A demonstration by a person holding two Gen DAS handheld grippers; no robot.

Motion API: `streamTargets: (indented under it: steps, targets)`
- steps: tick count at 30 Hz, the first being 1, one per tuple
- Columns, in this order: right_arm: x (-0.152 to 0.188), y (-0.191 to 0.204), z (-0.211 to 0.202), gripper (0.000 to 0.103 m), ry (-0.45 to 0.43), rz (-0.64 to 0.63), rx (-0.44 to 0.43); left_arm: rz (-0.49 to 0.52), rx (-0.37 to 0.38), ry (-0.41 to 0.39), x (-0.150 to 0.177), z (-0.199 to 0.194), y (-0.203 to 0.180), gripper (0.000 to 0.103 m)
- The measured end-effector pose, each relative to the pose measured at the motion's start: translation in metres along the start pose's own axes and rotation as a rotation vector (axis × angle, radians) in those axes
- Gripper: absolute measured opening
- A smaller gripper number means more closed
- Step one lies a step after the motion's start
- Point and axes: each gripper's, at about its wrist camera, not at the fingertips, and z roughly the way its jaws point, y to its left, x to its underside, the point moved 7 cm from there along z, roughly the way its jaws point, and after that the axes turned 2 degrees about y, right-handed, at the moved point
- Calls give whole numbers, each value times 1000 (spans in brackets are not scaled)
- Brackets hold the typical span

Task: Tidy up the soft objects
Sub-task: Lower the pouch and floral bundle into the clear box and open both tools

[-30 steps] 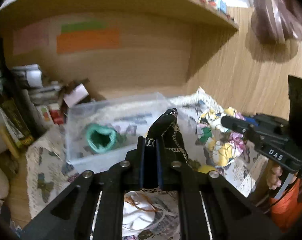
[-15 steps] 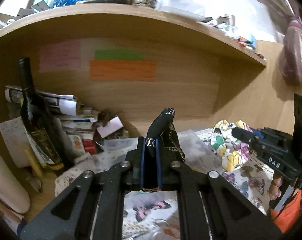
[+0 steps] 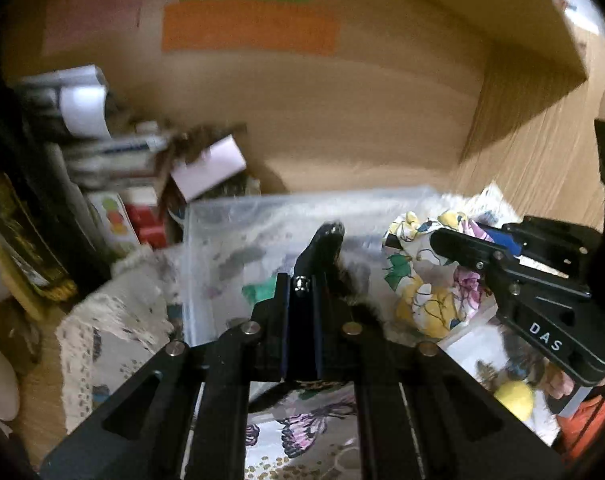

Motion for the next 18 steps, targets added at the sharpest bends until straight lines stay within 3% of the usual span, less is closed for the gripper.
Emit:
streamTargets:
  steps: [8,11,15,18]
  targets:
    - [22,10,35,11,133,-37,-29,-6,21,54,13,12,1,10]
    - [24,6,34,20,142,-14,-21,-7,36,48,13,5,0,20]
    - [18,2,20,45,92,4,-4,-8,28,16,10,-14,0,37]
    - [13,1,5,50,48,8,14,-7,16,-22,7,-30,-1,51]
